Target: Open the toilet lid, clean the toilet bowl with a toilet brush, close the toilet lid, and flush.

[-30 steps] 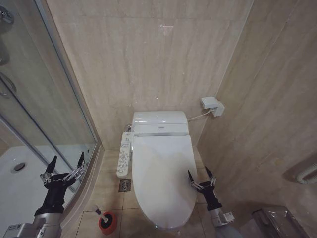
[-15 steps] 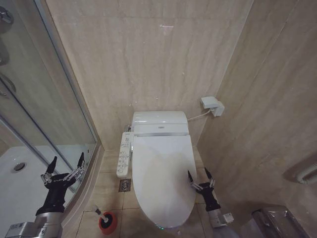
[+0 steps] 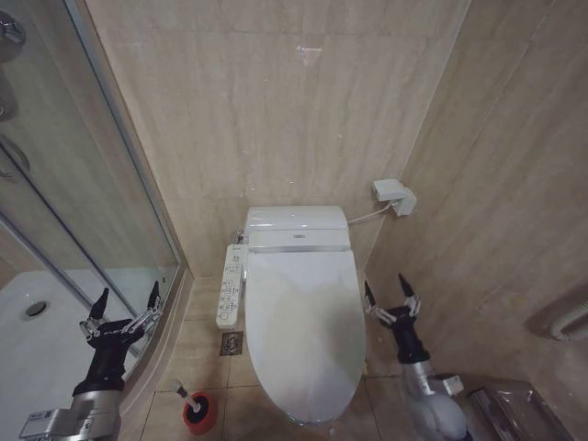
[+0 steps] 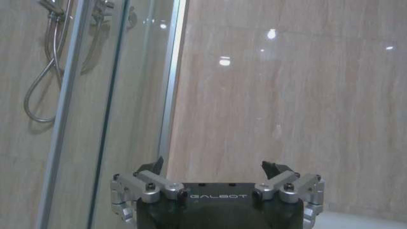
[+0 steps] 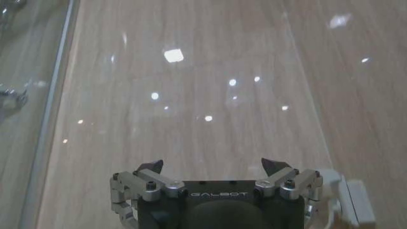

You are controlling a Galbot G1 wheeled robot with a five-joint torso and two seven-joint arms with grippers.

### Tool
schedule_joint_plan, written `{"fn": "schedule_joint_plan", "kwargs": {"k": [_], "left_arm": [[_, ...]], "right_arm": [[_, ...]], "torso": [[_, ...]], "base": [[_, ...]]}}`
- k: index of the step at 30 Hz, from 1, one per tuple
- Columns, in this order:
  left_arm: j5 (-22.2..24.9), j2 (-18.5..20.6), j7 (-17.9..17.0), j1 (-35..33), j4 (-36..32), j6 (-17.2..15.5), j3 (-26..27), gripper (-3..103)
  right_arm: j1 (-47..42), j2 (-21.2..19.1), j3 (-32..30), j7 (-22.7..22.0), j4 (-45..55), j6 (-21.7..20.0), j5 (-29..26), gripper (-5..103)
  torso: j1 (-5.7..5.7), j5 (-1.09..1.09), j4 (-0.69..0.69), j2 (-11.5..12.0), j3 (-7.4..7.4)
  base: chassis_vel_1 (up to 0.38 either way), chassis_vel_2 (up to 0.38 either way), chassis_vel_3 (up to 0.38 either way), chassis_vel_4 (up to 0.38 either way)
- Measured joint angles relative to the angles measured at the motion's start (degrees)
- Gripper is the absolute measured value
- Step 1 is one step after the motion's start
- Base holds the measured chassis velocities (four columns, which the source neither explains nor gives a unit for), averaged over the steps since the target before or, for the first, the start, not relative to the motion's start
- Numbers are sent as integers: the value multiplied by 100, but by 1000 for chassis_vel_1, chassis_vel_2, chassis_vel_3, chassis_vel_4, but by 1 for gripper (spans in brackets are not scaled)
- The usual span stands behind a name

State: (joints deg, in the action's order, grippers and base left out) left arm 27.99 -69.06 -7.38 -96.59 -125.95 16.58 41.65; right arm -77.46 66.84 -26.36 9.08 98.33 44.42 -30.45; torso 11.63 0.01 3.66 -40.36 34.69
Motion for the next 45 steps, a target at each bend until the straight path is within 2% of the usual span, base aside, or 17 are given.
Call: {"fn": "schedule_joint_plan", "kwargs": {"k": [7,13,16,19,20,23,24,28,33,37,45], "left_arm": [[50,106,-5,320,407,2,34,100],[228,282,5,811,756,-57,-66,100],[409,427,-106,1127,947,-87,-246,100],[511,793,-126,1547,1281,-5,-526,100],[511,793,-126,1547,1281,-5,-526,100],[575,1200,-19,1962,1655,104,-798,100],[575,1200,-19,1962,1655,104,-798,100],[697,1523,69,2656,2282,254,-1360,100],[726,1576,43,3247,2648,279,-1774,100],[814,1621,7,4076,3198,414,-2309,100],[903,1659,35,4261,3261,465,-2445,100]], "right_arm": [[81,12,-126,-560,502,-356,3,100],[112,17,-128,-602,528,-392,18,100],[111,61,-145,-599,471,-372,54,100],[183,164,-287,-500,241,-157,159,100],[183,164,-287,-500,241,-157,159,100],[157,186,-279,-506,264,-154,76,100],[157,186,-279,-506,264,-154,76,100],[186,254,-269,-513,221,-190,160,100],[178,261,-275,-528,176,-196,232,100],[83,210,-340,-578,175,-197,250,100],[129,253,-386,-598,109,-197,247,100]], "torso": [[0,-1,0,0,-1],[0,-2,0,0,0],[0,-2,1,0,0],[0,-1,2,0,0],[0,-1,2,0,0],[0,-1,0,0,0],[0,-1,0,0,0],[0,-2,0,0,0],[0,-2,0,0,0],[1,0,3,0,0],[0,-1,-2,-1,0]], "base": [[0,0,0,0],[0,0,0,0],[0,0,0,0],[0,0,0,0],[0,0,0,0],[0,0,0,0],[0,0,0,0],[0,0,0,0],[0,0,0,0],[0,0,0,0],[0,0,0,0]]}}
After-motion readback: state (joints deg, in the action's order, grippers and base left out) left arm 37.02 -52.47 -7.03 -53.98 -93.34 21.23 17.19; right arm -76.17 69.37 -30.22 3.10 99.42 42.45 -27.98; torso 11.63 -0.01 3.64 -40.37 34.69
